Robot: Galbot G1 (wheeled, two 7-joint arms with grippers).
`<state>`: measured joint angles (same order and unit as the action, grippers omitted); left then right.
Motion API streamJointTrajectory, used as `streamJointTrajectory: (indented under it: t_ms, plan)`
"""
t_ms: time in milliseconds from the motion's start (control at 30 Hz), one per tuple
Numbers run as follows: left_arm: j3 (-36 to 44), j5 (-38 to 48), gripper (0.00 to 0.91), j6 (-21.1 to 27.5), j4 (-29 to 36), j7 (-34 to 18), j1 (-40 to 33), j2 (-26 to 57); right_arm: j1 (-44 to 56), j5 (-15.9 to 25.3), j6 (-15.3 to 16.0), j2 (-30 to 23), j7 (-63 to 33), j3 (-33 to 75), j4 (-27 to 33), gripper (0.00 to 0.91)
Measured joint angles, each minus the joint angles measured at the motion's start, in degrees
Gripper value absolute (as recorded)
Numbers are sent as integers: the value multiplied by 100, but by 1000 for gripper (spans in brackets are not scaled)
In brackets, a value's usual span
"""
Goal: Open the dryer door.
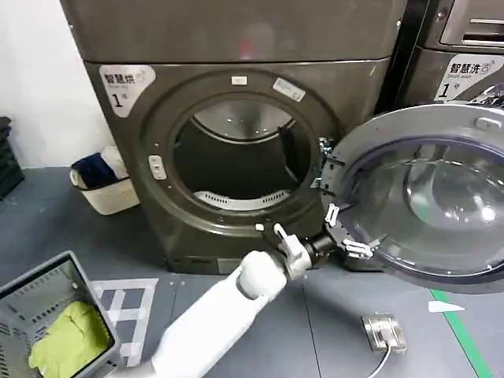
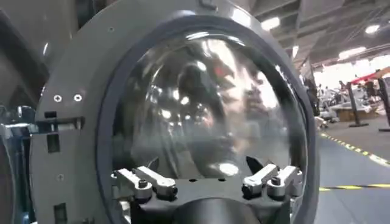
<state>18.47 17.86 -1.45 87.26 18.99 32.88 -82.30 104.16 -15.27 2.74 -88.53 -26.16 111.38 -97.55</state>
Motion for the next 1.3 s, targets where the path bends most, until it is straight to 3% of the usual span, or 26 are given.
streamJointTrajectory:
  t_ms: [367,633,833,1033,1300]
  plan:
    - [-282,202,907,344,1417,14,702,956,7,-138,40,-32,98,-176,-344,907]
    - [-1045,449,907,491,2823,4,1690,1898,-29,-162,40,55,204,-345,-375,907]
    - [-1861,331,907,439,3532,-25,2632,2285,-81,-165,33,157,293,-453,-364,907]
    - [-2631,325,907,579,4061,-310,3578,2395,-163,-148,42,282,320,-580,-295,907]
    - [-3609,741,907,1364,4628,-958,4572,2432,-219,-215,54,440,438,-754,-266,907]
